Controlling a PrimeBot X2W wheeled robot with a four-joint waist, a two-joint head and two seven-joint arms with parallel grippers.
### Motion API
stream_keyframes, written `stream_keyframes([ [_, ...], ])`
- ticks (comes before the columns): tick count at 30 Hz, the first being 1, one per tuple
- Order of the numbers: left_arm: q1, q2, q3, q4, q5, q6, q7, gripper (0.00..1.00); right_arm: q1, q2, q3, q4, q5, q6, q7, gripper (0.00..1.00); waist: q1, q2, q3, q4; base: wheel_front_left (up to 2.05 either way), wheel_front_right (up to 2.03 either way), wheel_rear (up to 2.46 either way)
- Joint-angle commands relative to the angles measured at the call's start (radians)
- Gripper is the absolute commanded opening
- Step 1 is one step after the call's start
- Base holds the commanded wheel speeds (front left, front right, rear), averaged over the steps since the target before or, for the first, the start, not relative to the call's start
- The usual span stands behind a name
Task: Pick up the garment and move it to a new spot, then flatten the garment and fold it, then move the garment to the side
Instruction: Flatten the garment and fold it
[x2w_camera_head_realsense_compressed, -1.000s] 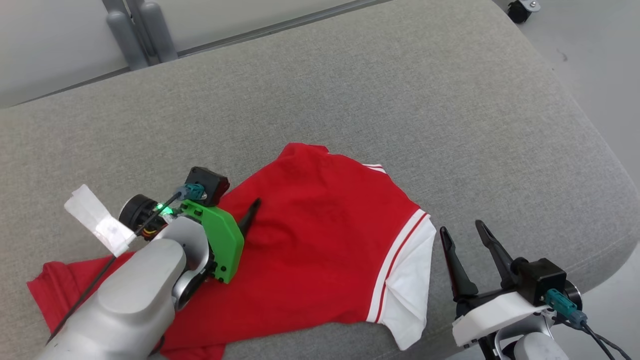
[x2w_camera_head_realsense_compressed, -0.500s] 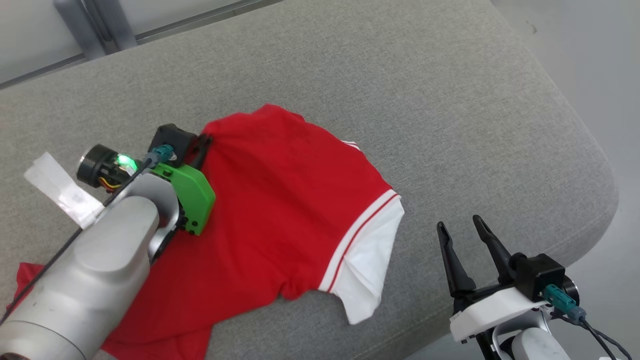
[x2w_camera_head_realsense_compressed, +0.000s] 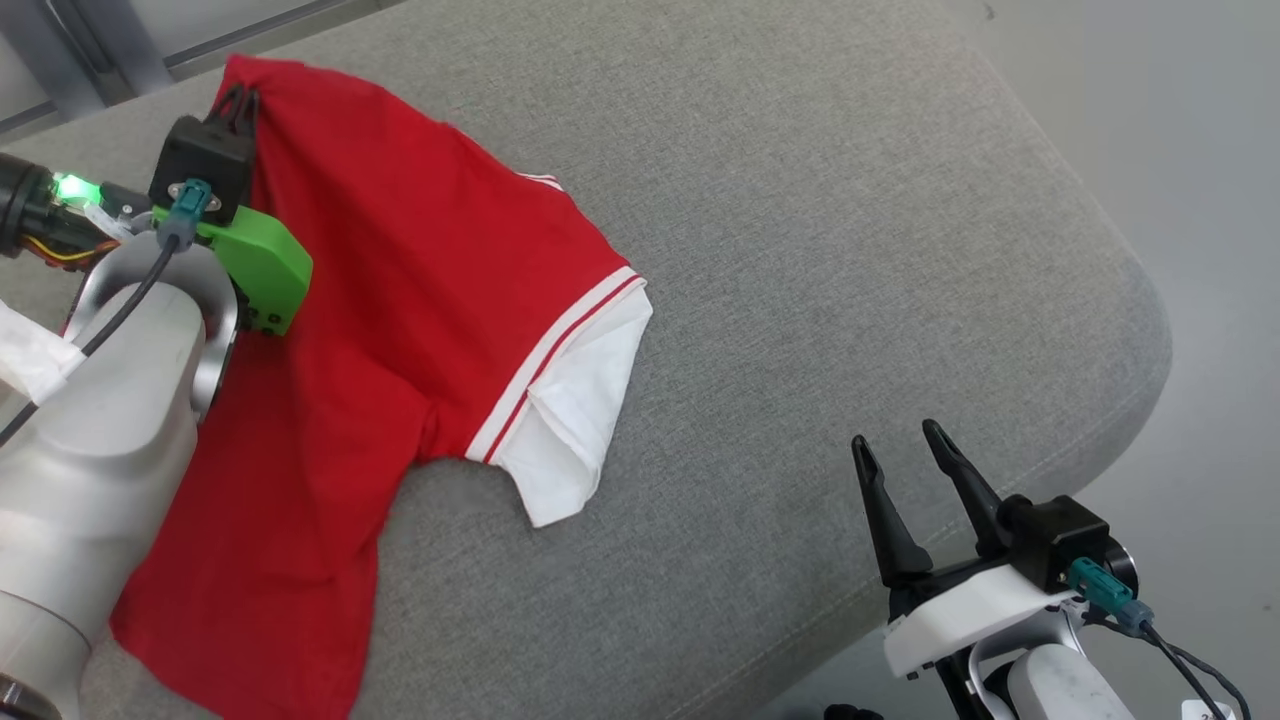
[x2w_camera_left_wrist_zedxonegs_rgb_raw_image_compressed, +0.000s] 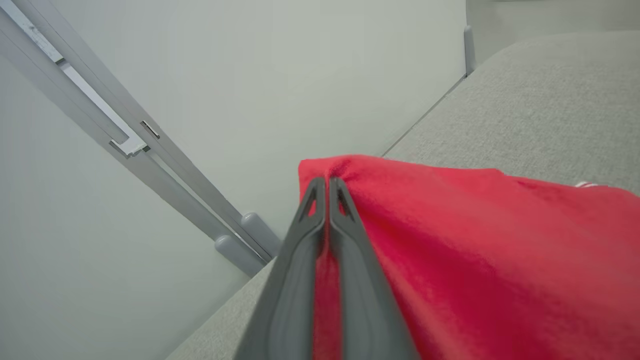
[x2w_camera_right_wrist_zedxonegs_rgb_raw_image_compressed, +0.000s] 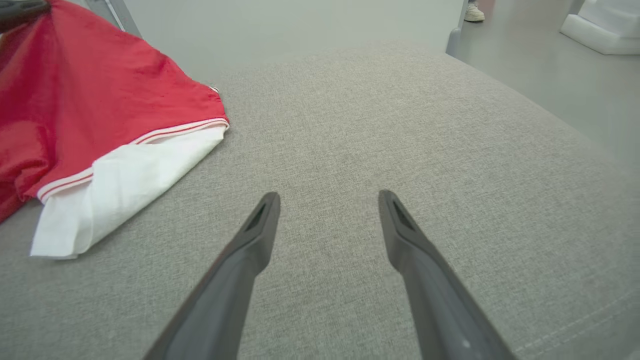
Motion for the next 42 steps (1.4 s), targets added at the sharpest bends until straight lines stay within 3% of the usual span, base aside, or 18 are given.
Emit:
stream_keyframes([
  [1,0.021,0.015,0.025,-0.009,-0.006,0.015,-0.003,0.5,0.002,-0.001,-0.005,0.003,0.004,-0.001,-0.003,1.0,0.0,-0.0001,-0.001,0.001,0.0,0.0,0.0],
  [2,0.05,0.013,0.042,-0.011,-0.009,0.022,-0.003,1.0,0.006,0.0,-0.008,0.003,0.005,-0.001,-0.003,1.0,0.0,-0.0001,-0.006,0.006,0.0,0.0,0.0],
  [5,0.072,-0.007,0.116,-0.059,-0.026,0.053,-0.002,1.0,0.01,-0.001,-0.014,-0.002,0.003,-0.001,-0.003,1.0,0.0,-0.0001,-0.025,0.025,0.0,0.0,0.0],
  [10,0.237,-0.041,0.286,-0.272,-0.004,0.107,-0.002,1.0,0.025,-0.001,-0.05,-0.015,-0.011,-0.001,-0.003,1.0,0.0,-0.0001,-0.077,0.086,0.0,0.0,0.0],
  [12,0.326,-0.072,0.335,-0.355,0.002,0.107,-0.002,1.0,0.031,-0.002,-0.068,-0.016,-0.02,-0.001,-0.003,1.0,0.0,-0.0001,-0.102,0.114,0.0,0.0,0.0],
  [14,0.415,-0.109,0.351,-0.394,-0.007,0.083,-0.002,1.0,0.041,-0.001,-0.078,-0.015,-0.026,-0.001,-0.003,1.0,0.0,-0.0001,-0.123,0.134,0.0,0.0,0.0],
  [20,0.571,-0.255,0.29,-0.398,-0.112,-0.075,0.023,1.0,0.045,-0.001,-0.075,-0.018,-0.032,-0.001,-0.003,1.0,0.0,-0.0001,-0.16,0.173,0.0,0.0,0.0],
  [26,0.609,-0.344,0.217,-0.386,-0.213,-0.165,0.144,1.0,0.042,-0.002,-0.063,-0.018,-0.019,-0.001,-0.003,1.0,0.0,-0.0001,-0.153,0.156,0.0,0.0,0.0],
  [35,0.567,-0.37,0.188,-0.301,-0.276,-0.169,0.218,1.0,0.042,-0.001,-0.06,-0.014,0.013,-0.001,-0.003,1.0,0.0,-0.0001,-0.117,0.087,0.0,0.0,0.0],
  [42,0.513,-0.377,0.161,-0.228,-0.285,-0.193,0.207,1.0,0.036,-0.001,-0.054,-0.017,0.028,-0.001,-0.003,1.0,0.0,-0.0001,-0.098,0.063,0.0,0.0,0.0],
])
